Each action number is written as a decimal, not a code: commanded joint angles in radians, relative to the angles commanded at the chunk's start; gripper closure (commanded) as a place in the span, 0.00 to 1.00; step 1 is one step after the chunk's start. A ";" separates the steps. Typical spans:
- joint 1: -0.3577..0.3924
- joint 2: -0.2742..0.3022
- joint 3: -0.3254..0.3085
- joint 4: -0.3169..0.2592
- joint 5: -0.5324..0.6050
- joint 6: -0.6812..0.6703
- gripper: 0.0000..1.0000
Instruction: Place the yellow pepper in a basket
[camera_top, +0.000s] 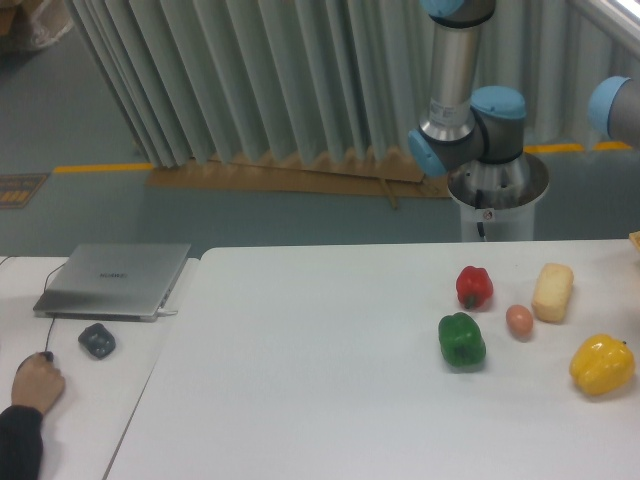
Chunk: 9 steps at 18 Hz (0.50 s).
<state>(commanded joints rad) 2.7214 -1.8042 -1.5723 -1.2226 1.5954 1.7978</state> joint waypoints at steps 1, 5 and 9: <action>0.001 -0.001 0.000 0.002 0.000 0.000 0.00; 0.000 -0.003 -0.002 0.002 -0.002 -0.008 0.00; -0.002 -0.006 -0.003 0.002 -0.003 -0.011 0.00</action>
<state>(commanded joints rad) 2.7197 -1.8101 -1.5754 -1.2210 1.5923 1.7871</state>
